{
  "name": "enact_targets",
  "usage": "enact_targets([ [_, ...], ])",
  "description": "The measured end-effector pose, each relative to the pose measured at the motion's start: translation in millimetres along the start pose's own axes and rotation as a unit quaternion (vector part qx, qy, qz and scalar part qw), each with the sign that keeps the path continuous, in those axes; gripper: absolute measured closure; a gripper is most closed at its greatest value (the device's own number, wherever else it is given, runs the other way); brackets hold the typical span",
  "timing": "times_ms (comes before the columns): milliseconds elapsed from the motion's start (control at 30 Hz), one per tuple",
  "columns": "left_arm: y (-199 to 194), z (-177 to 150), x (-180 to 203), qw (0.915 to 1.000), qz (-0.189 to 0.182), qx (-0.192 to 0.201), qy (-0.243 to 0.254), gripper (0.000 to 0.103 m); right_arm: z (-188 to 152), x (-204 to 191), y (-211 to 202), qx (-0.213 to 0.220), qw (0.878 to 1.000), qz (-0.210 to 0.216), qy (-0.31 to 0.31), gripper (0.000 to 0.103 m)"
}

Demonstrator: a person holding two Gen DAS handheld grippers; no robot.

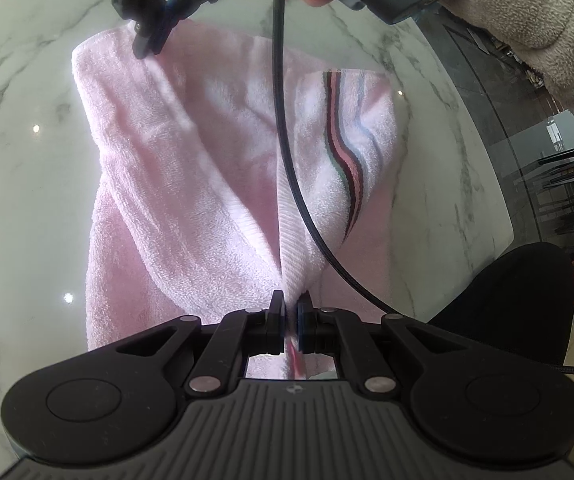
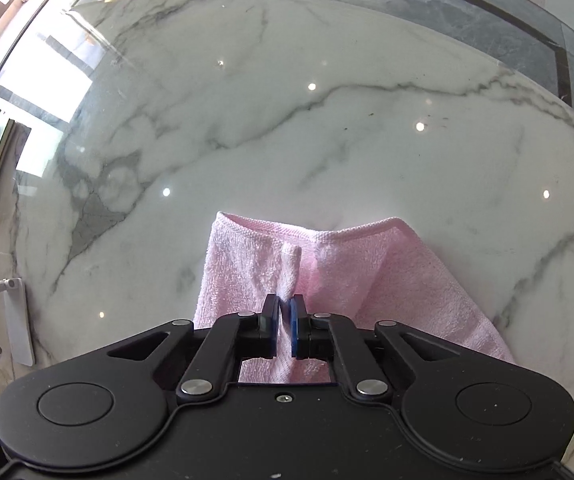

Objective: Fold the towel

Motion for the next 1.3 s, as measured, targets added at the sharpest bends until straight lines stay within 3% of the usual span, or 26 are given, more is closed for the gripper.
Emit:
enact_targets([
  [200,-15.6,-3.8,-7.6,0.9996,0.026,0.009,0.008,0.099,-27.3,25.0,-22.0,-0.006,0.999,-0.053,-0.01,0.102],
  [367,-26.7,-3.1,-14.0,0.9981,0.055,0.025,0.012,0.099,-85.7,74.9,-41.2,-0.034,0.995,-0.088,0.019,0.102],
  [567,-31.8,-3.0,-13.2,0.9968,0.069,0.032,0.025,0.099,-169.9,109.0,-48.6,-0.08,0.991,-0.088,0.057,0.102],
  [800,-39.2,-8.1,-9.6,0.9947,0.08,0.017,0.063,0.099,-242.4,98.4,-64.5,-0.12,0.99,-0.054,0.056,0.102],
  [933,-42.7,-9.9,-19.9,0.9932,0.096,0.01,0.065,0.099,-242.7,85.8,-80.8,-0.105,0.992,-0.038,0.05,0.102],
  [1167,-41.3,-14.4,-29.1,0.9915,0.114,0.008,0.063,0.099,-182.4,80.0,-97.9,-0.025,0.997,-0.042,0.055,0.102],
  [1300,-37.3,-15.4,-36.3,0.9924,0.112,0.002,0.05,0.098,-161.0,79.5,-85.8,-0.015,0.998,-0.041,0.051,0.1],
])
Point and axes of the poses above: each gripper's, at about its wrist camera, not at the fingertips, and y roughly the way its jaws point, x to its right, z to its top, the point moved 6 cm from there along y, roughly the way its jaws point, and after that the axes turned 5 degrees about z, right-handed, at the moved point
